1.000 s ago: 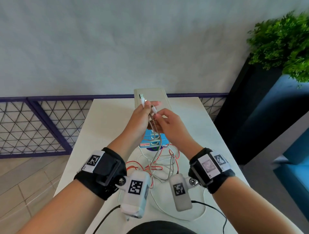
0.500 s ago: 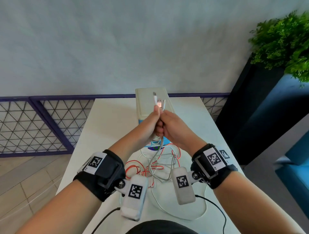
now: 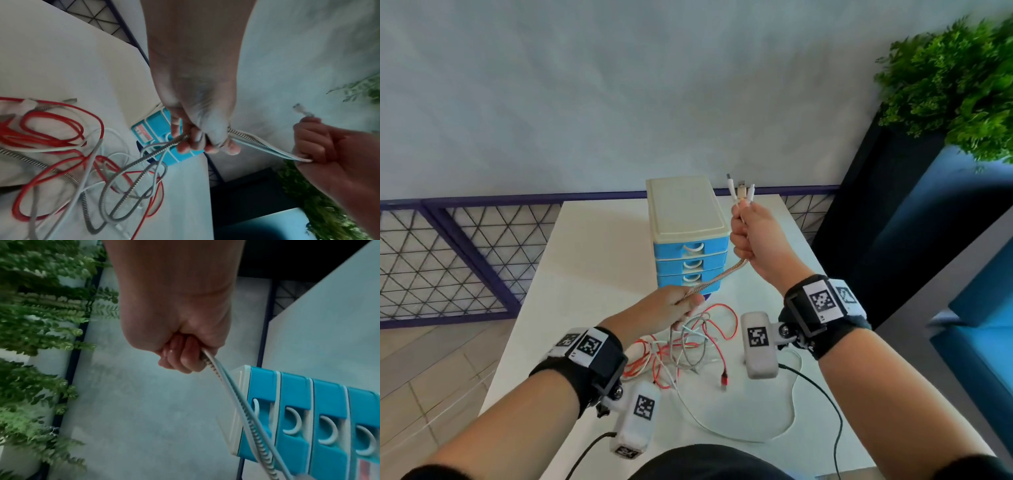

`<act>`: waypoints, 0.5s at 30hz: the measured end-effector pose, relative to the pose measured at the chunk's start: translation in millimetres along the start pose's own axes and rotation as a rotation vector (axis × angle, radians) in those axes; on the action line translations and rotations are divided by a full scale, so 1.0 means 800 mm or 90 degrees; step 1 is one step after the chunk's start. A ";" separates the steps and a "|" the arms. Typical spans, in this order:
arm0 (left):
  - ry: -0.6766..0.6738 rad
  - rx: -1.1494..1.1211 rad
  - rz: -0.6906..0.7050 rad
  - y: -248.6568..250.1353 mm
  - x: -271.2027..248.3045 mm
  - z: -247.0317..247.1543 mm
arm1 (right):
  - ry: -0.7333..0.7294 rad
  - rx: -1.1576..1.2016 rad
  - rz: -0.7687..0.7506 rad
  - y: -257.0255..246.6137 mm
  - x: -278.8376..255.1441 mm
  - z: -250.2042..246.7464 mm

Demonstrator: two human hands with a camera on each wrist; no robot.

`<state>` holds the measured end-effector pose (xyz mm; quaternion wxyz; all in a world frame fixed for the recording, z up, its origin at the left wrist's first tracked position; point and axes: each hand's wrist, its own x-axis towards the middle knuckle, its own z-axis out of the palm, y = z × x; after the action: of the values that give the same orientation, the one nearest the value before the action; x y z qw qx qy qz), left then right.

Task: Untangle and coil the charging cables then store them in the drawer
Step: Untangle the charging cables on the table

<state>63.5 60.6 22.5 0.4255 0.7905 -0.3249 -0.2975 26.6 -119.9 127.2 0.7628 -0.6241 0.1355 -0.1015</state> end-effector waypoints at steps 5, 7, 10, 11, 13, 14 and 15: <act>0.016 0.250 -0.087 -0.043 0.002 0.005 | 0.064 -0.067 -0.041 -0.026 0.003 -0.013; 0.035 0.288 -0.089 -0.047 -0.001 0.008 | 0.088 -0.082 -0.053 -0.034 0.000 -0.021; -0.008 0.366 -0.123 -0.070 -0.003 0.009 | 0.116 -0.088 -0.077 -0.046 -0.002 -0.029; -0.025 0.373 -0.145 -0.085 -0.002 0.008 | 0.121 -0.089 -0.081 -0.051 -0.002 -0.032; -0.039 0.350 -0.163 -0.106 -0.002 0.006 | 0.121 -0.093 -0.085 -0.057 -0.005 -0.038; -0.043 0.330 -0.157 -0.108 -0.003 0.006 | 0.117 -0.095 -0.085 -0.056 -0.006 -0.041; -0.049 0.296 -0.153 -0.110 -0.001 0.006 | 0.111 -0.100 -0.082 -0.054 -0.007 -0.042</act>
<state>81.9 96.7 -56.0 0.1810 0.8883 -0.3041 -0.2928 10.5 -157.7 163.8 0.6888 -0.6782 0.1687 -0.1929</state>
